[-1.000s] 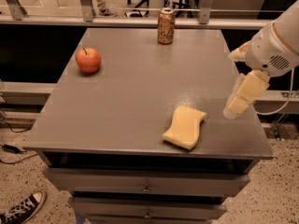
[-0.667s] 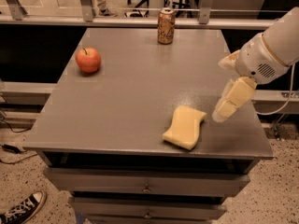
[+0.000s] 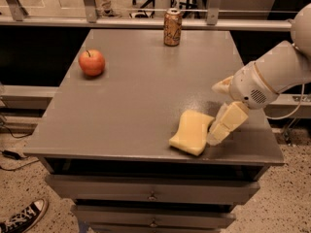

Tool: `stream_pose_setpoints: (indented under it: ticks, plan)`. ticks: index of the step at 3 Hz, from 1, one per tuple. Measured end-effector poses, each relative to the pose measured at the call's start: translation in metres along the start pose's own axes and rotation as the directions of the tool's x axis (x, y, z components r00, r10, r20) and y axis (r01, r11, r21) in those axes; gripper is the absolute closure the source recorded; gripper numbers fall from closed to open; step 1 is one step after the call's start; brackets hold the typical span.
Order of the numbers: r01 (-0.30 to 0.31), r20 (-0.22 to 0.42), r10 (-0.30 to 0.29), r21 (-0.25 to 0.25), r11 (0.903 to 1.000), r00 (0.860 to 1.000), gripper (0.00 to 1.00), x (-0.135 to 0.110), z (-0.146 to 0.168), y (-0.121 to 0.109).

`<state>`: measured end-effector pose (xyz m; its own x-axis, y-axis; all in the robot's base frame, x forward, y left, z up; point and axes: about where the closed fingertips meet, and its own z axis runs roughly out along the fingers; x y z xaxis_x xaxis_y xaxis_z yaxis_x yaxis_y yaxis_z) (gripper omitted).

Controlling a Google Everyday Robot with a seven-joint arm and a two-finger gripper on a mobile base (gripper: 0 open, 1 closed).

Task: Move sponge near orange can

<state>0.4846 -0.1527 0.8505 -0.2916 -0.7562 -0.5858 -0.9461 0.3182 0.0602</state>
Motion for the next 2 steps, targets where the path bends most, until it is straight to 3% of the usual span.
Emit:
stream_pose_setpoints:
  ticks: [1,2]
  plan:
    - [-0.009,0.006,0.009,-0.028,0.9996,1.000,0.00,0.0026,0.0148,0.0044]
    - [-0.023,0.007,0.023,-0.044,0.9988,1.000,0.07,0.0024,0.0197,0.0059]
